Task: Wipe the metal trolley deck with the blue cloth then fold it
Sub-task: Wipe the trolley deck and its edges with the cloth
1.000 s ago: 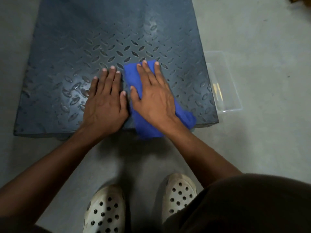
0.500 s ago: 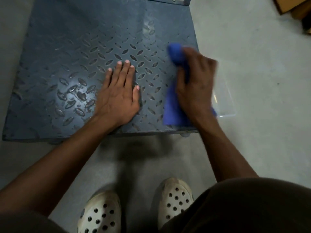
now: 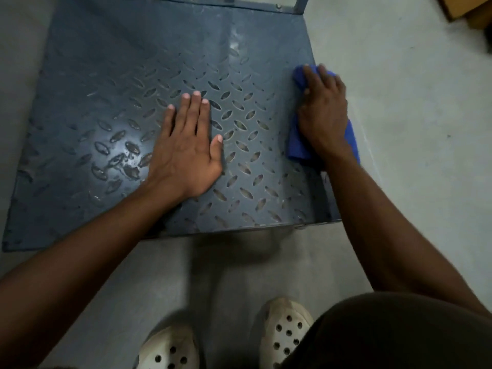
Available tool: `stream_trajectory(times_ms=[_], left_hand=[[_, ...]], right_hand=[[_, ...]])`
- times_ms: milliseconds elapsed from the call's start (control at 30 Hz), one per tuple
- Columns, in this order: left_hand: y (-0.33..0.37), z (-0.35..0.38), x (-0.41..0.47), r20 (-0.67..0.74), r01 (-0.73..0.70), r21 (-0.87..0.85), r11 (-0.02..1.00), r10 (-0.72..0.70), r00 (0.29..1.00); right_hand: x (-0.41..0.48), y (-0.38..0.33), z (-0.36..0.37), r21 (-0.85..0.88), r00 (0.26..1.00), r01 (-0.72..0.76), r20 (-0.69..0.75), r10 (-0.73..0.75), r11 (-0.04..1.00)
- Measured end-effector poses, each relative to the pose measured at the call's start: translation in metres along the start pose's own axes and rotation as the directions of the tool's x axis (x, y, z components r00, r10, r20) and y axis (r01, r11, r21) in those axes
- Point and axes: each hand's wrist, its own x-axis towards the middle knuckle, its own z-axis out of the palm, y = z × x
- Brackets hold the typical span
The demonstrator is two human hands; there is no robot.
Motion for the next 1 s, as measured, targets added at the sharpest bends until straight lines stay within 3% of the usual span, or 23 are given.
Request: stream_trajectory(times_ms=[67, 133, 200, 267, 333, 433, 500, 567, 600, 633, 667, 733, 800, 833, 900, 1000], left_hand=[[0.0, 0.0, 0.007, 0.021, -0.017, 0.004, 1.0, 0.016, 1.0], [-0.002, -0.001, 0.012, 0.035, -0.006, 0.001, 1.0, 0.006, 0.999], [-0.004, -0.003, 0.015, 0.032, 0.017, -0.004, 1.0, -0.017, 0.999], [-0.005, -0.005, 0.019, 0.016, 0.024, 0.007, 1.0, -0.024, 1.0], [-0.009, -0.005, 0.024, 0.023, 0.03, 0.02, 0.999, -0.031, 0.999], [-0.008, -0.005, 0.031, 0.051, 0.038, 0.021, 0.999, -0.039, 0.998], [-0.003, -0.006, 0.034, 0.047, 0.031, 0.013, 0.999, -0.031, 0.998], [0.004, -0.007, 0.033, 0.027, 0.018, 0.004, 1.0, -0.018, 0.999], [0.007, -0.008, 0.032, 0.018, 0.013, -0.005, 1.0, -0.013, 1.0], [0.011, -0.01, 0.031, 0.013, 0.009, -0.013, 1.0, -0.009, 1.0], [0.015, -0.011, 0.031, 0.013, 0.002, -0.019, 1.0, -0.002, 1.0], [0.024, -0.012, 0.029, 0.013, -0.008, -0.022, 1.0, 0.008, 1.0], [0.029, -0.01, 0.026, 0.012, 0.011, -0.029, 1.0, -0.011, 1.0], [0.028, -0.007, 0.023, 0.01, 0.036, -0.029, 0.999, -0.036, 0.999], [0.023, -0.001, 0.019, 0.009, 0.091, -0.018, 0.996, -0.091, 0.996], [0.012, 0.006, 0.026, -0.003, 0.129, -0.01, 0.992, -0.129, 0.992]], right_hand=[[-0.03, -0.034, 0.013, 0.054, 0.978, 0.208, -0.025, -0.207, 0.977], [-0.059, -0.076, 0.027, 0.121, 0.867, 0.494, 0.005, -0.499, 0.861], [-0.064, -0.095, 0.028, 0.115, 0.793, 0.596, 0.07, -0.605, 0.794], [-0.03, -0.082, 0.021, -0.003, 0.818, 0.563, 0.147, -0.556, 0.827], [0.014, -0.05, 0.015, -0.091, 0.898, 0.416, 0.196, -0.394, 0.905], [0.043, -0.013, 0.002, -0.13, 0.973, 0.218, 0.105, -0.205, 0.967], [0.021, -0.029, 0.002, -0.078, 0.95, 0.312, -0.005, -0.313, 0.947], [-0.012, -0.059, 0.01, 0.069, 0.828, 0.56, -0.051, -0.558, 0.825], [-0.025, -0.069, 0.014, 0.123, 0.778, 0.627, -0.052, -0.626, 0.769], [-0.029, -0.072, 0.015, 0.129, 0.776, 0.63, -0.045, -0.63, 0.766], [-0.022, -0.065, 0.013, 0.104, 0.823, 0.567, -0.033, -0.567, 0.817], [0.016, -0.027, 0.002, -0.032, 0.956, 0.29, -0.029, -0.291, 0.957], [0.057, 0.016, -0.008, -0.138, 0.998, -0.011, -0.057, 0.004, 0.99], [0.069, 0.024, -0.003, -0.121, 0.997, -0.061, -0.064, 0.053, 0.991], [0.08, 0.008, 0.023, -0.003, 0.995, 0.093, -0.023, -0.093, 0.996], [0.085, -0.041, 0.056, 0.18, 0.913, 0.369, 0.114, -0.392, 0.912]])
